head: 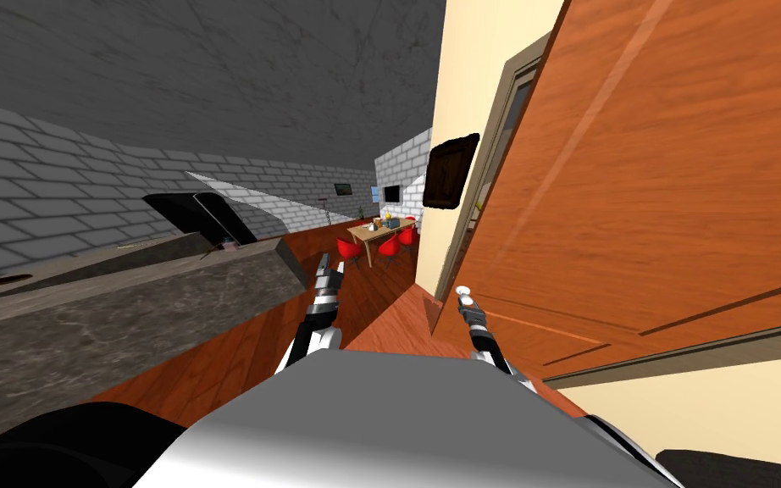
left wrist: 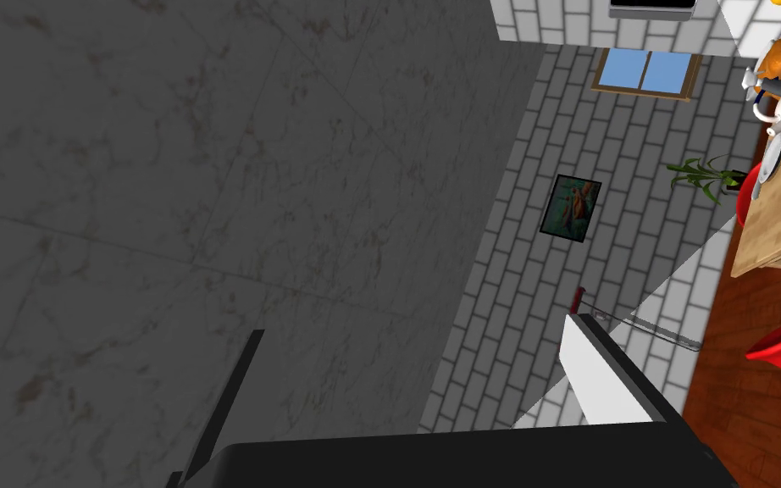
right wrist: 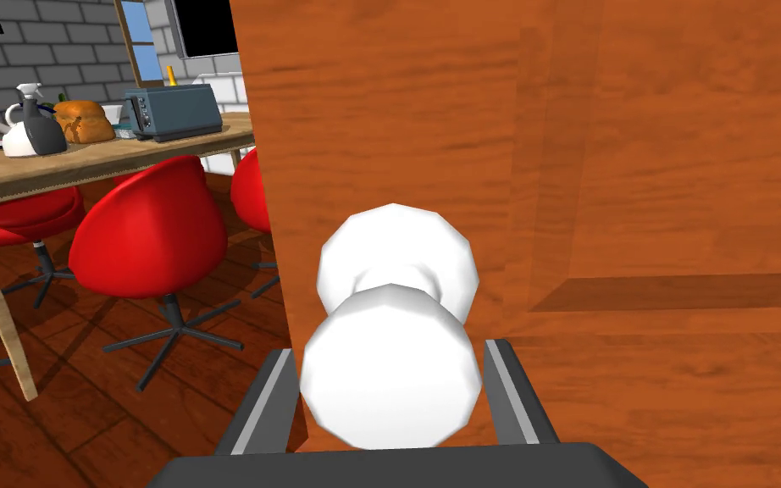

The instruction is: Pull the door open

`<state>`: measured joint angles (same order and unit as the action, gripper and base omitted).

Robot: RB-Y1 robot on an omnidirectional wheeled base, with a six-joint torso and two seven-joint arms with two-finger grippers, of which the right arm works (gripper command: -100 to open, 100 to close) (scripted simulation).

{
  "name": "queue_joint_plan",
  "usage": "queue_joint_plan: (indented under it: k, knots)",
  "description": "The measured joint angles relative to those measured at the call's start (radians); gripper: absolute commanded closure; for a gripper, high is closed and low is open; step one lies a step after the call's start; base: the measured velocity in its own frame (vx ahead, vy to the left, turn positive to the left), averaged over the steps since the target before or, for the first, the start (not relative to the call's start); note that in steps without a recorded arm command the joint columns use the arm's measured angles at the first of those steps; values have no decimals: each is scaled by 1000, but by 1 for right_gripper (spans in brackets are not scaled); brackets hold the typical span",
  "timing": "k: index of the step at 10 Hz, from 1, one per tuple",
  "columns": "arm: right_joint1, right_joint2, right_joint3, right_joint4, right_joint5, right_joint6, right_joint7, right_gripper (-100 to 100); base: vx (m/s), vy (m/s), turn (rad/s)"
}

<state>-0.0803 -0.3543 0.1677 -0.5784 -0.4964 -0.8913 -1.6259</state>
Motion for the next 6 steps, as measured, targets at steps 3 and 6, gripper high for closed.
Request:
queue_joint_plan:
  k: [3, 6]
  knots:
    - [23, -23, 41, -23, 23, -7, -39, 100, -211, -49, 73]
    - [28, -44, 80, -19, 45, -28, -83, 100, -179, -32, 48]
